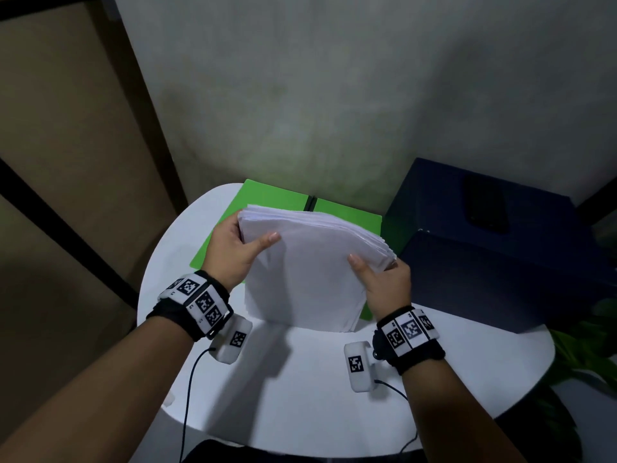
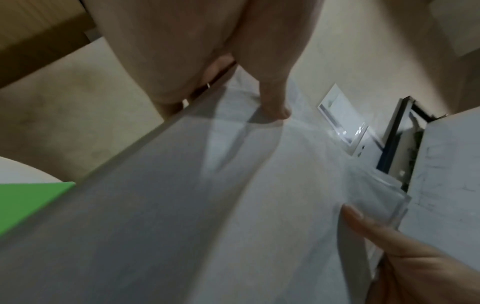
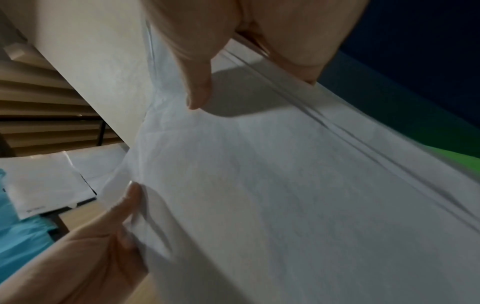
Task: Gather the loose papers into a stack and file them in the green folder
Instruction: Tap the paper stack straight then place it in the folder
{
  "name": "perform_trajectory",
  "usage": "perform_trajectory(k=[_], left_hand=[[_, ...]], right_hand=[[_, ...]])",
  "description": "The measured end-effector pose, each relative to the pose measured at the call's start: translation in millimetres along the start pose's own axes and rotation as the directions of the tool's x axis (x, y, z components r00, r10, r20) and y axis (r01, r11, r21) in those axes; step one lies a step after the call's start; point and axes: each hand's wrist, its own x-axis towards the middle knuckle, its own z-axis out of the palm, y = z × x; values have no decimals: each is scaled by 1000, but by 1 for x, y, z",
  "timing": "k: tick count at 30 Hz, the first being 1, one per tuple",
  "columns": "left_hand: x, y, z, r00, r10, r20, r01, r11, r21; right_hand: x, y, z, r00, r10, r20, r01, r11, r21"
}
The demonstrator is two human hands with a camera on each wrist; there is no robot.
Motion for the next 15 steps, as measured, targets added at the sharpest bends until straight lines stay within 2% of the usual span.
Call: perform_trajectory(k=[2, 4, 7, 11, 15], left_hand=[[-4, -3, -2, 1000, -8, -22, 7, 998, -65], [-10, -10, -5, 999, -50, 17, 52, 993, -109], [-15, -14, -6, 991, -82, 106, 91, 992, -85], [-14, -14, -6, 989, -80, 124, 92, 991, -95], [-15, -13, -4, 991, -81, 104, 91, 991, -95]], right_hand=[[-3, -2, -1, 1000, 1, -22, -1, 1000, -4], [-7, -6, -2, 1000, -23, -4, 23, 1000, 10], [-7, -22, 4, 991, -132, -30, 134, 989, 65], [-1, -37, 12, 952, -278, -126, 283, 959, 26], [-1, -42, 16, 953, -246, -178, 264, 961, 84]])
